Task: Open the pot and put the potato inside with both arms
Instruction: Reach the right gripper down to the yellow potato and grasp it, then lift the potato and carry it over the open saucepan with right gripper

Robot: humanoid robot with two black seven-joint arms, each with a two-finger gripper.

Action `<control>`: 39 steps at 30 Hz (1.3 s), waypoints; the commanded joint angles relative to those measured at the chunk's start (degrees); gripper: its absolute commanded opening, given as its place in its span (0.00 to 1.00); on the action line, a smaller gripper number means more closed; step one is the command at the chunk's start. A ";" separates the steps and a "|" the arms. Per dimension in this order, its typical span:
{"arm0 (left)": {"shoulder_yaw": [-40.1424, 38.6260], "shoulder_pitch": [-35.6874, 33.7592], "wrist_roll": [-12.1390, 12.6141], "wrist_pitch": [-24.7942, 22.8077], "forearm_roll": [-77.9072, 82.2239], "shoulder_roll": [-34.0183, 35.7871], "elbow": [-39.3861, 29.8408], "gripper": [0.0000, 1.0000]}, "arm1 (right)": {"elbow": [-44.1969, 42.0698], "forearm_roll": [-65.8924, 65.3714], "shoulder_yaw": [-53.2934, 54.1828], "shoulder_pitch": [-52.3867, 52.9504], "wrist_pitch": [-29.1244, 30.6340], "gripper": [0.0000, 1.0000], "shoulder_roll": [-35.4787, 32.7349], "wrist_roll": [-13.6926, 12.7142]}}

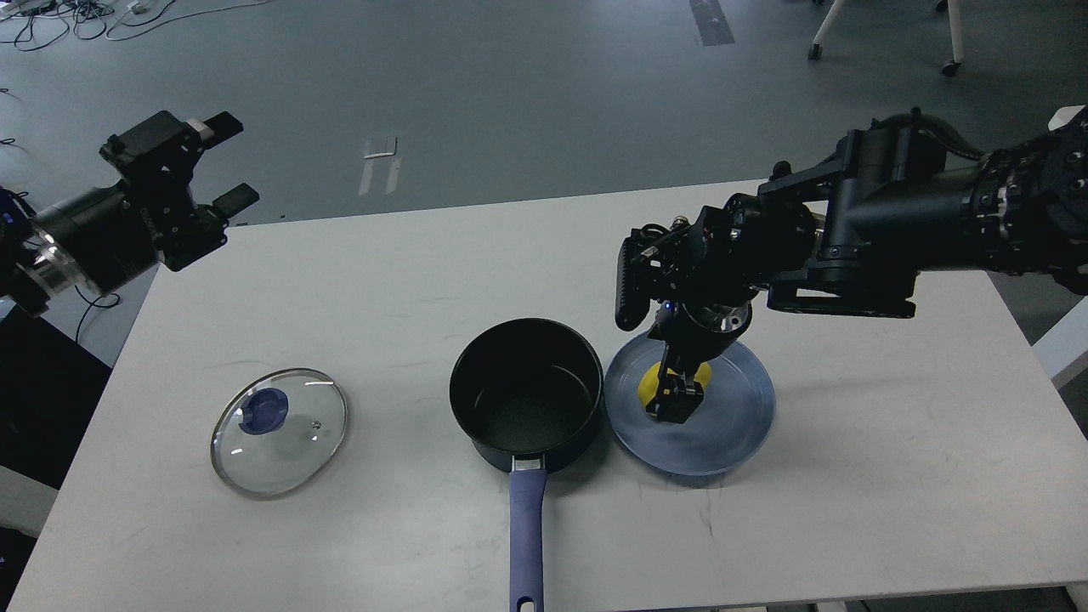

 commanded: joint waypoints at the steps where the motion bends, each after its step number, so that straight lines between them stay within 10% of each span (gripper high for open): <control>1: 0.00 0.04 0.00 -0.09 0.00 0.09 0.03 0.98 | -0.19 -0.06 -0.76 -0.71 -0.28 1.00 0.04 0.00; 14: -0.18 -0.05 0.00 0.00 -0.09 0.09 0.03 0.98 | -2.12 -0.06 -2.79 -2.30 -2.56 0.95 0.40 0.00; 26: -0.09 -0.05 0.00 0.00 -0.09 0.27 0.03 0.98 | -1.42 0.03 -4.11 -2.21 -5.11 0.33 -0.22 0.00; 39: -1.85 -0.05 0.00 0.00 -0.17 0.18 0.12 0.98 | 13.52 0.81 -3.58 12.46 -5.02 0.34 -14.37 0.00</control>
